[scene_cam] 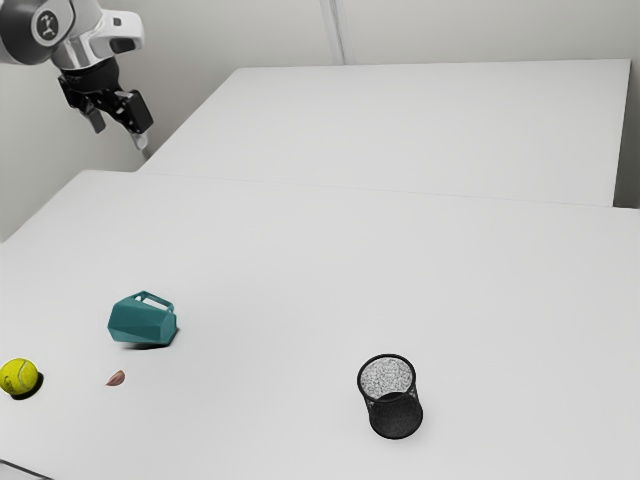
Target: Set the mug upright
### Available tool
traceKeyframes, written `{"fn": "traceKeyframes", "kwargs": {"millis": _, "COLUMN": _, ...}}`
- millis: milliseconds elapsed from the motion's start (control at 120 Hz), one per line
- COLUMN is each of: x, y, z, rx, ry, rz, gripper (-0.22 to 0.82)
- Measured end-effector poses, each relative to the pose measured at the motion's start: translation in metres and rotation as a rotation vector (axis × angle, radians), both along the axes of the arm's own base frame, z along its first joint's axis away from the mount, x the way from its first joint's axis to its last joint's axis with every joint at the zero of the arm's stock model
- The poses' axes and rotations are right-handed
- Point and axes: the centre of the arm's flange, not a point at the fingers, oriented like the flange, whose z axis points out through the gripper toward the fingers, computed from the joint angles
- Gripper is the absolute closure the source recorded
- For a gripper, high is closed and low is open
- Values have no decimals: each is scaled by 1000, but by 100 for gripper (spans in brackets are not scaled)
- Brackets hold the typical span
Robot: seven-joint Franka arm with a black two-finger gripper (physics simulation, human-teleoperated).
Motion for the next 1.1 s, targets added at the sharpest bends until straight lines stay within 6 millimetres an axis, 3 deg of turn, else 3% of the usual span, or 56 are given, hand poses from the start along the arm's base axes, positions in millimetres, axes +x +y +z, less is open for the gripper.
{"fn": "traceKeyframes", "kwargs": {"millis": 133, "x": 4, "y": 4, "z": -8, "rx": -8, "ry": 7, "rz": 7, "gripper": 0}}
{"fn": "traceKeyframes", "kwargs": {"millis": 267, "x": 10, "y": 33, "z": -22, "rx": -19, "ry": 15, "rz": 61, "gripper": 0}}
{"fn": "traceKeyframes", "kwargs": {"millis": 350, "x": 12, "y": 58, "z": -38, "rx": -82, "ry": 28, "rz": 115, "gripper": 0}}
{"fn": "traceKeyframes", "kwargs": {"millis": 467, "x": 9, "y": 115, "z": -70, "rx": -209, "ry": 57, "rz": 243, "gripper": 0}}
{"fn": "traceKeyframes", "kwargs": {"millis": 642, "x": -12, "y": 199, "z": -129, "rx": -385, "ry": 156, "rz": 439, "gripper": 0}}
{"fn": "traceKeyframes", "kwargs": {"millis": 725, "x": -18, "y": 227, "z": -163, "rx": -467, "ry": 210, "rz": 508, "gripper": 0}}
{"fn": "traceKeyframes", "kwargs": {"millis": 975, "x": -35, "y": 269, "z": -278, "rx": -695, "ry": 378, "rz": 649, "gripper": 0}}
{"fn": "traceKeyframes", "kwargs": {"millis": 1100, "x": -37, "y": 278, "z": -320, "rx": -791, "ry": 418, "rz": 695, "gripper": 0}}
